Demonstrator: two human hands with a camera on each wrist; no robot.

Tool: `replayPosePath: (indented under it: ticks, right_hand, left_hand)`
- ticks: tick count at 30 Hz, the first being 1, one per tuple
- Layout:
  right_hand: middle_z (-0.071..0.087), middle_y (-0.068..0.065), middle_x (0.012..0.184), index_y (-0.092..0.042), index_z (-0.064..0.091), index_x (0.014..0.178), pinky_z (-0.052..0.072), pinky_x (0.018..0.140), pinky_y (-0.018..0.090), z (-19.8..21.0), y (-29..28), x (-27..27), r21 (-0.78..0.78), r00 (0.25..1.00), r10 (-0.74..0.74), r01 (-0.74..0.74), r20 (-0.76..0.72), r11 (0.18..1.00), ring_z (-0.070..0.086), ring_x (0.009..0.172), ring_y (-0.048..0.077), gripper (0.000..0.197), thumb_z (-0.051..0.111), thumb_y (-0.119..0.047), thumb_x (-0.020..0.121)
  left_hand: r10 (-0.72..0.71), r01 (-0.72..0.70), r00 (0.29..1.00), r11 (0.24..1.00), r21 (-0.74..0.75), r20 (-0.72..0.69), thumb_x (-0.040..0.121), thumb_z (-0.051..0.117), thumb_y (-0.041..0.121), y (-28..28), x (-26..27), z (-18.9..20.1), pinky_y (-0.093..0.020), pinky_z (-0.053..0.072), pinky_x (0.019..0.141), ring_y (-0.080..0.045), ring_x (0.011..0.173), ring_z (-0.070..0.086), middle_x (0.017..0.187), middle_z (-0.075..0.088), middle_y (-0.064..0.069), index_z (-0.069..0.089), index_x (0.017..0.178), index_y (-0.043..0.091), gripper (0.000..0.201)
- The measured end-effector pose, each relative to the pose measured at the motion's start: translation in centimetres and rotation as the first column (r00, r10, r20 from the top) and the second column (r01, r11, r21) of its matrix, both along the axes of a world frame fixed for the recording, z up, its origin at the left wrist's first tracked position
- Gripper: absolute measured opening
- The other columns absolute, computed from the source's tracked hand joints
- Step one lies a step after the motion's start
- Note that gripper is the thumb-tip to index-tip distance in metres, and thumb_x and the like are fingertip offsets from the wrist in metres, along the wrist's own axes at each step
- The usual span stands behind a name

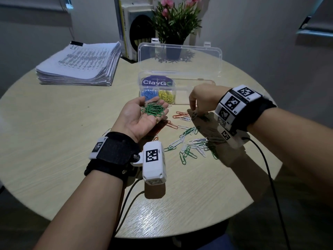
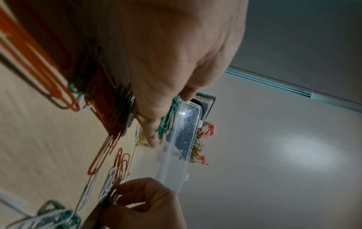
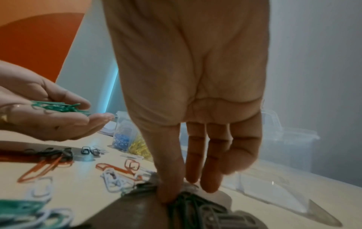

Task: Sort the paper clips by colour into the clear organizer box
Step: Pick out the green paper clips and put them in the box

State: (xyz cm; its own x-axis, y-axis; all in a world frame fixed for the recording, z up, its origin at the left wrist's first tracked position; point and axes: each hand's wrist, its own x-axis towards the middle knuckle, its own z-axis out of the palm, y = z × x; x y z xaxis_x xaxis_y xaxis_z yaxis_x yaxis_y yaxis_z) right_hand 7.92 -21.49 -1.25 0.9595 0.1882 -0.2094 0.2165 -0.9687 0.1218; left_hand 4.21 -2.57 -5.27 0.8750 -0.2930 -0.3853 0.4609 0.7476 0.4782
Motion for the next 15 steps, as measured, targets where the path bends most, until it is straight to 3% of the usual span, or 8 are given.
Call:
replayPosePath:
  ticks: [6, 10, 13, 15]
  right_hand:
    - [0.058, -0.005, 0.08, -0.023, 0.07, 0.091, 0.046, 0.069, 0.027, -0.55, 0.01, 0.11, 0.014, 0.996, 0.046, -0.045, -0.082, 0.999, 0.055, 0.08, 0.019, 0.015, 0.071, -0.014, 0.079]
    - [0.059, -0.001, 0.088, -0.022, 0.07, 0.094, 0.048, 0.074, 0.029, -0.6, 0.33, 0.1, 0.077, 0.998, 0.048, -0.044, -0.051, 0.996, 0.056, 0.085, 0.021, 0.013, 0.072, -0.024, 0.081]
    - [0.067, 0.011, 0.094, -0.007, 0.07, 0.097, 0.052, 0.076, 0.034, -0.5, 0.12, 0.33, 0.083, 1.0, -0.023, 0.023, -0.001, 0.996, 0.063, 0.089, 0.03, 0.017, 0.067, -0.019, 0.086]
    - [0.07, 0.018, 0.09, 0.001, 0.07, 0.091, 0.053, 0.072, 0.034, -0.32, -0.22, 0.31, 0.039, 0.994, -0.104, 0.104, -0.018, 0.994, 0.063, 0.077, 0.032, 0.017, 0.064, -0.014, 0.085]
  left_hand:
    - [-0.005, 0.005, 1.0, 1.0, 0.004, 0.0, 0.102, 0.027, 0.024, 0.02, 0.06, -0.08, -0.044, 0.047, 0.082, -0.033, 0.089, 0.058, 0.094, 0.059, -0.023, 0.057, 0.096, -0.008, 0.045]
    - [-0.006, 0.006, 1.0, 1.0, 0.018, -0.001, 0.102, 0.027, 0.024, 0.0, 0.07, -0.1, -0.044, 0.047, 0.08, -0.033, 0.089, 0.058, 0.095, 0.06, -0.023, 0.056, 0.097, -0.008, 0.045]
    - [-0.007, 0.007, 1.0, 1.0, 0.029, -0.003, 0.103, 0.026, 0.024, -0.08, 0.08, -0.09, -0.044, 0.043, 0.088, -0.033, 0.09, 0.057, 0.096, 0.059, -0.023, 0.056, 0.098, -0.008, 0.045]
    - [-0.008, 0.008, 1.0, 0.999, 0.032, -0.007, 0.103, 0.026, 0.024, -0.12, 0.05, -0.07, -0.044, 0.042, 0.09, -0.033, 0.09, 0.057, 0.096, 0.059, -0.023, 0.056, 0.097, -0.008, 0.044]
